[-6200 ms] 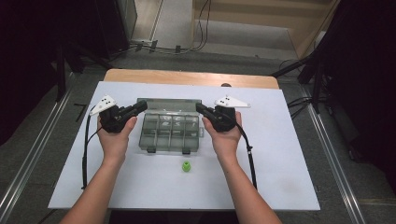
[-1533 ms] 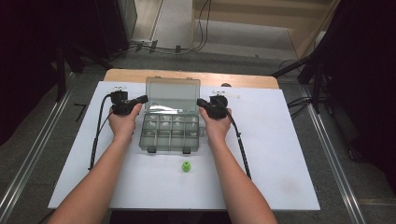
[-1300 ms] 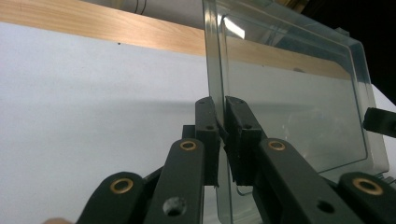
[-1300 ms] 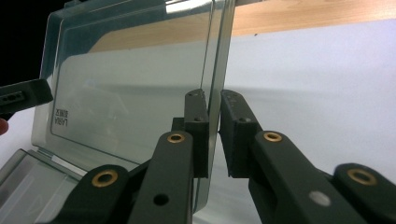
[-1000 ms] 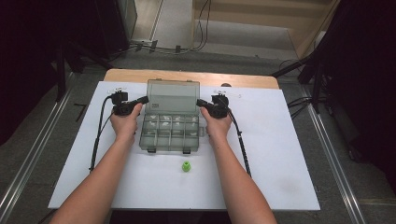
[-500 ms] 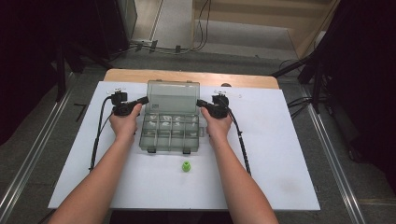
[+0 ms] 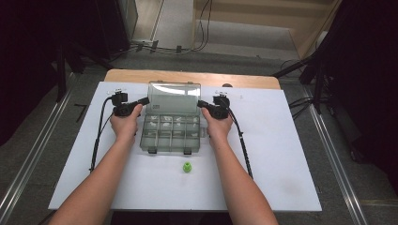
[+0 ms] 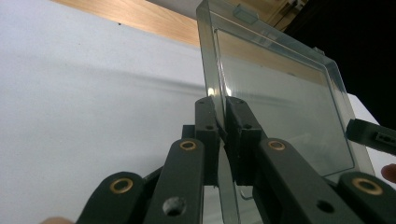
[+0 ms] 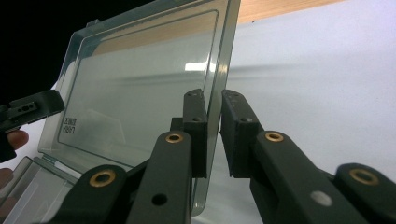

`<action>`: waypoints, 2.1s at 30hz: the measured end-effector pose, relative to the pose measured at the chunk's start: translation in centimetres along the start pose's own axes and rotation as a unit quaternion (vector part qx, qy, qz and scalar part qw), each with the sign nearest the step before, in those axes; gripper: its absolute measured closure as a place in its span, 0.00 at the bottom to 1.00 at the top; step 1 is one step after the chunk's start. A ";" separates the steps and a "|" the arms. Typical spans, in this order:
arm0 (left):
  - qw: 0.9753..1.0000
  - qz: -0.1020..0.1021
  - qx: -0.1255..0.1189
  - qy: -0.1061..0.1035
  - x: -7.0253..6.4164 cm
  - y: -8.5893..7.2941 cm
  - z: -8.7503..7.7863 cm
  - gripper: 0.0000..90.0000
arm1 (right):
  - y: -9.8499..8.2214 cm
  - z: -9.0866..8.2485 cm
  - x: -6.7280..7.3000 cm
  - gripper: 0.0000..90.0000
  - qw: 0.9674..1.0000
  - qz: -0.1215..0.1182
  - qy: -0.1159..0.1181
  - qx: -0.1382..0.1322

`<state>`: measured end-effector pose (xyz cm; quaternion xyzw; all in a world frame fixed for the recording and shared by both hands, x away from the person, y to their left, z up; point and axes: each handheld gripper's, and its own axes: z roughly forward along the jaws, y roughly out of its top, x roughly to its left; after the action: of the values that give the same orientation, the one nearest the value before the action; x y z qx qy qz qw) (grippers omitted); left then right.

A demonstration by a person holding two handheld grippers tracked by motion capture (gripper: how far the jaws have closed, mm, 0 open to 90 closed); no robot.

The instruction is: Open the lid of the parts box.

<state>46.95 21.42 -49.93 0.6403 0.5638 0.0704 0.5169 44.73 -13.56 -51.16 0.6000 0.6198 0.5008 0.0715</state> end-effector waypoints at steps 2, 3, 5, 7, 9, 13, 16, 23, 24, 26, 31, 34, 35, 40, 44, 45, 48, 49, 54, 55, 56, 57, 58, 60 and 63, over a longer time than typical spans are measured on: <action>1.000 -0.002 0.002 -0.002 0.1 0.0 0.0 0.92 | 0.0 0.0 0.0 0.87 1.000 0.008 0.002 0.005; 1.000 -0.002 0.002 -0.003 0.1 0.0 0.0 0.92 | 0.0 0.0 0.0 0.87 1.000 0.006 0.002 0.005; 1.000 -0.008 0.004 -0.003 0.2 0.0 0.1 0.92 | 0.0 0.0 0.0 0.87 1.000 0.003 0.001 0.004; 1.000 -0.009 0.005 -0.005 0.3 0.0 0.1 0.92 | 0.0 0.1 -0.1 0.87 1.000 0.005 0.000 0.006; 1.000 -0.011 0.006 -0.006 0.4 -0.1 0.1 0.92 | -0.1 0.1 -0.1 0.87 1.000 0.009 0.000 0.009; 1.000 -0.009 0.009 -0.001 0.5 -0.2 0.3 0.91 | -0.1 0.3 -0.3 0.87 1.000 0.003 -0.003 0.007; 1.000 -0.006 0.017 0.006 0.5 -0.2 0.4 0.91 | -0.2 0.4 -0.2 0.86 1.000 0.004 -0.008 0.011; 1.000 -0.008 0.018 0.008 0.6 -0.2 0.4 0.94 | -0.3 0.6 -0.3 0.86 1.000 0.006 -0.012 0.017; 1.000 -0.003 0.019 0.019 0.5 -0.1 0.3 0.88 | -0.3 0.6 -0.2 0.84 1.000 0.007 -0.014 0.016; 1.000 0.001 0.015 0.021 0.5 -0.1 0.1 0.80 | -0.3 0.5 -0.1 0.72 1.000 -0.003 -0.029 0.012; 0.999 0.028 0.008 0.029 0.1 0.0 -0.4 0.64 | 0.0 -0.4 -0.2 0.45 1.000 -0.029 -0.007 -0.008; 0.998 0.051 0.000 0.028 -0.4 0.0 -0.8 0.53 | -0.1 -1.0 0.2 0.33 0.997 -0.069 -0.015 -0.011; 0.998 0.057 -0.003 0.025 -0.6 0.1 -1.0 0.49 | -0.1 -1.2 0.3 0.29 0.997 -0.072 -0.015 -0.013; 0.995 0.095 -0.005 0.004 -1.3 0.0 -2.0 0.31 | -0.7 -2.3 0.4 0.11 0.993 -0.114 -0.007 -0.003; 0.994 0.111 -0.005 -0.009 -1.5 -0.3 -3.0 0.20 | -1.2 -3.3 0.3 0.00 0.992 -0.129 0.007 -0.003; 0.994 0.112 -0.008 -0.015 -1.5 -0.3 -3.2 0.17 | -1.3 -3.6 0.2 0.00 0.991 -0.134 0.012 -0.005; 0.993 0.115 -0.005 -0.030 -1.6 -0.5 -4.0 0.09 | -1.7 -4.2 0.3 0.00 0.988 -0.151 0.015 -0.008; 0.993 0.114 -0.006 -0.035 -1.6 -0.6 -4.2 0.08 | -1.9 -4.4 0.4 0.00 0.988 -0.152 0.014 -0.005; 0.989 0.139 -0.005 -0.049 -1.7 -1.4 -5.1 0.00 | -2.8 -5.2 0.5 0.00 0.986 -0.164 0.018 -0.011; 0.989 0.142 -0.003 -0.048 -1.8 -1.6 -5.3 0.00 | -3.0 -5.3 0.6 0.00 0.986 -0.166 0.021 -0.012; 0.989 0.141 -0.004 -0.050 -1.9 -1.7 -5.5 0.00 | -3.2 -5.5 0.6 0.00 0.986 -0.167 0.020 -0.011; 0.989 0.138 -0.005 -0.057 -1.9 -1.8 -5.7 0.00 | -3.4 -5.7 0.6 0.00 0.985 -0.171 0.017 -0.011; 0.989 0.135 -0.002 -0.061 -1.9 -1.9 -5.9 0.00 | -3.6 -5.8 0.6 0.00 0.985 -0.174 0.015 -0.009; 0.988 0.139 -0.005 -0.063 -2.2 -2.1 -6.3 0.00 | -3.9 -6.0 0.5 0.00 0.984 -0.176 0.010 -0.003; 0.987 0.149 -0.007 -0.067 -2.6 -2.5 -7.1 0.00 | -4.5 -6.4 0.4 0.00 0.983 -0.184 0.009 -0.002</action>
<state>39.64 23.08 -47.34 0.7167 0.4254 0.1074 0.5421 37.18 -15.67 -51.00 0.4708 0.7194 0.4858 0.1576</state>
